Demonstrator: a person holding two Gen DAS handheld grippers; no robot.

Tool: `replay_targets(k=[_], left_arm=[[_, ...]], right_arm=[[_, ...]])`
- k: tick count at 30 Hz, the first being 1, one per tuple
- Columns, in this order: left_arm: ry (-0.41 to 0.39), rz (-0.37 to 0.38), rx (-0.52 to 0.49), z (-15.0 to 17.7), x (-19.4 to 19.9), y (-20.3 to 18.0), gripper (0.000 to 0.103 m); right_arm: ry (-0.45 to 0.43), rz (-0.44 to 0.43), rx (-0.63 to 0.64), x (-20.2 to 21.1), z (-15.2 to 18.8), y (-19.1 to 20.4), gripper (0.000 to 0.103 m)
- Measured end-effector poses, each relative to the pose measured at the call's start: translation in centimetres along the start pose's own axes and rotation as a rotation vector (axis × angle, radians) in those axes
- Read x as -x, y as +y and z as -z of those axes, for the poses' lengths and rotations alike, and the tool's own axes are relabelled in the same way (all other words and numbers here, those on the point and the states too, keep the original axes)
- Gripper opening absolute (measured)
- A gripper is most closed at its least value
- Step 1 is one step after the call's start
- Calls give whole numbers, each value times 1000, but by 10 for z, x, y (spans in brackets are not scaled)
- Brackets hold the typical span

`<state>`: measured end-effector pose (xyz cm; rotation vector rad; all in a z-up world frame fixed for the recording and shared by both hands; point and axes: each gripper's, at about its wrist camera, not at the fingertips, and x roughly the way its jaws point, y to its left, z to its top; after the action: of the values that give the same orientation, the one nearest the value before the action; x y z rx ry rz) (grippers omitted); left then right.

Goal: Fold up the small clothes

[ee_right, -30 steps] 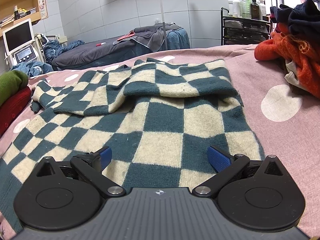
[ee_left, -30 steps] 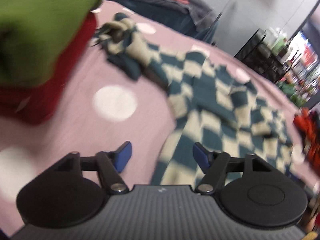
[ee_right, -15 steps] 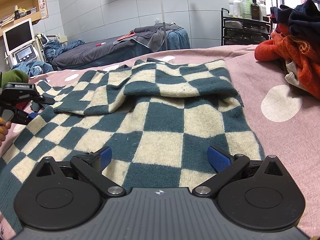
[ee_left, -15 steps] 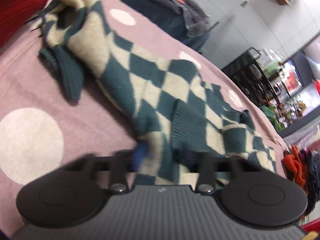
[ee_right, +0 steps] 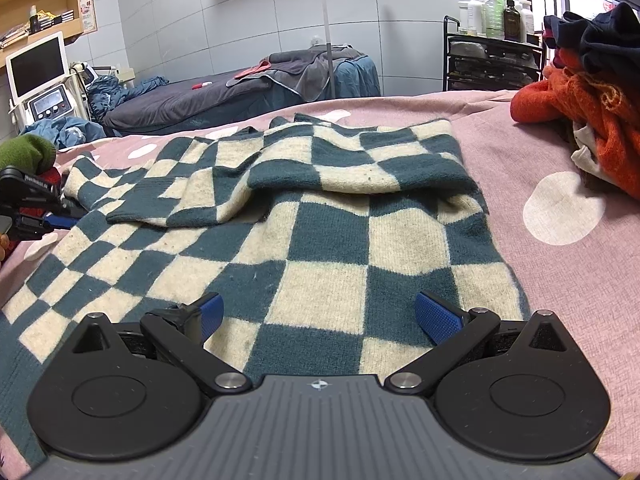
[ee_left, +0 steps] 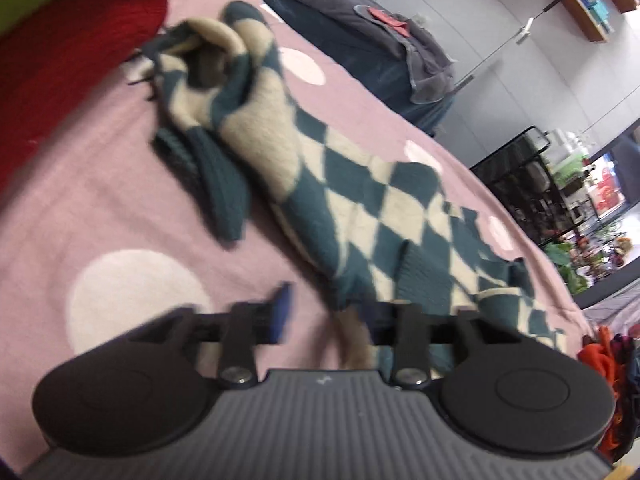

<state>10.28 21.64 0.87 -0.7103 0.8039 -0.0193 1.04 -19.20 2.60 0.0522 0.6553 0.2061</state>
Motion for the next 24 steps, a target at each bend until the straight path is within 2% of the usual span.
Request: replay_targets(k=[1, 2, 5, 6, 8, 9, 11, 13, 16, 18, 20, 23, 24], left_arm=[[-19, 9, -2, 1, -2, -3, 59], [-35, 14, -1, 1, -7, -6, 62], [-63, 10, -30, -1, -22, -14, 61], [-59, 6, -50, -3, -26, -18, 56], [-33, -12, -79, -8, -31, -22, 33], [-17, -14, -73, -12, -32, -21, 16], [-22, -6, -38, -21, -30, -15, 12], [-54, -34, -50, -31, -23, -14, 10], [-56, -86, -135, -46, -16, -17, 10], [-40, -92, -171, -50, -16, -20, 10], [-42, -137, -225, -49, -18, -26, 12], [-77, -316, -263, -46, -19, -32, 29], [-74, -325, -256, -45, -17, -33, 38]], right_arm=[[1, 1, 1, 0, 0, 0, 103], [1, 1, 2, 0, 0, 0, 103], [0, 0, 0, 0, 0, 0, 103], [0, -1, 0, 0, 0, 0, 103], [0, -1, 0, 0, 0, 0, 103], [0, -1, 0, 0, 0, 0, 103], [0, 0, 1, 0, 0, 0, 103], [0, 0, 2, 0, 0, 0, 103], [0, 0, 2, 0, 0, 0, 103], [0, 1, 4, 0, 0, 1, 103], [1, 2, 5, 0, 0, 1, 103], [2, 2, 5, 0, 0, 1, 103], [1, 2, 5, 1, 0, 1, 103]])
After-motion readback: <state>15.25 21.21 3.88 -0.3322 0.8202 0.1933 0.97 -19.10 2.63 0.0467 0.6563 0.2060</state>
